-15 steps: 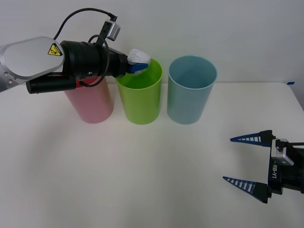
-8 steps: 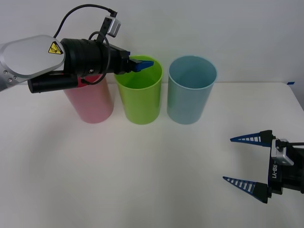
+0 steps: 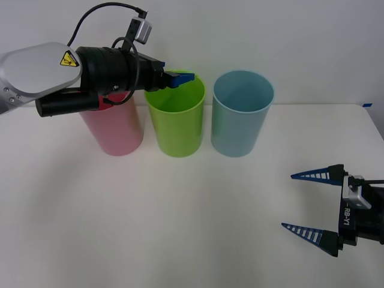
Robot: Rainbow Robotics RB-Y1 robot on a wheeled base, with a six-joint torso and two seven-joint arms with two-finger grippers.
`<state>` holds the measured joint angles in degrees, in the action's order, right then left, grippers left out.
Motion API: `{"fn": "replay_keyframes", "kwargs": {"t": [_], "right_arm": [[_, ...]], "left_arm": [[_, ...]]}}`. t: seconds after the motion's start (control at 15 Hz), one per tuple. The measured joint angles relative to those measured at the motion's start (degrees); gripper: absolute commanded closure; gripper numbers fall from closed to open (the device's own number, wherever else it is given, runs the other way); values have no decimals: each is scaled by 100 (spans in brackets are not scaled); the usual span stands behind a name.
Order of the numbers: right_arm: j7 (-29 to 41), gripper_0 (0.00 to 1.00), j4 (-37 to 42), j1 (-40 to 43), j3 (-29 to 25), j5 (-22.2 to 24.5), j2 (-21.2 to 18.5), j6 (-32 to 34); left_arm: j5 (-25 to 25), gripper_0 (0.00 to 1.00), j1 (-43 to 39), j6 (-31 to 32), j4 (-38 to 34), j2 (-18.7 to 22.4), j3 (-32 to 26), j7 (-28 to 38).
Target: Put cans in the blue bin and PET bottles in the pink bin and trash in the green bin.
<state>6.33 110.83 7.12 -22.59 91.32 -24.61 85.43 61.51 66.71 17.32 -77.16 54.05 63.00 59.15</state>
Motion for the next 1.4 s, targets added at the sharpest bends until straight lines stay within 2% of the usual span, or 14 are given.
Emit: {"fn": "replay_keyframes", "kwargs": {"t": [0.13, 0.47, 0.67, 0.8, 1.0, 1.4], "right_arm": [[0, 0, 0, 0, 0, 0, 0, 0], [0, 0, 0, 0, 0, 0, 0, 0], [0, 0, 0, 0, 0, 0, 0, 0], [0, 0, 0, 0, 0, 0, 0, 0], [0, 0, 0, 0, 0, 0, 0, 0], [0, 0, 0, 0, 0, 0, 0, 0]], "left_arm": [[-343, 0, -1, -1, -62, 7, -120, -258], [-1917, 0, -27, 13, -176, 49, -285, -1693], [-2904, 0, -306, 604, -263, 272, -570, -2577], [-2969, 0, -706, 1195, -312, 387, -1040, -2774], [-2729, 0, -1459, 1990, -562, 593, -1876, -2732], [-1908, 0, -3203, 3206, -1058, 684, -3824, -2480]]}}
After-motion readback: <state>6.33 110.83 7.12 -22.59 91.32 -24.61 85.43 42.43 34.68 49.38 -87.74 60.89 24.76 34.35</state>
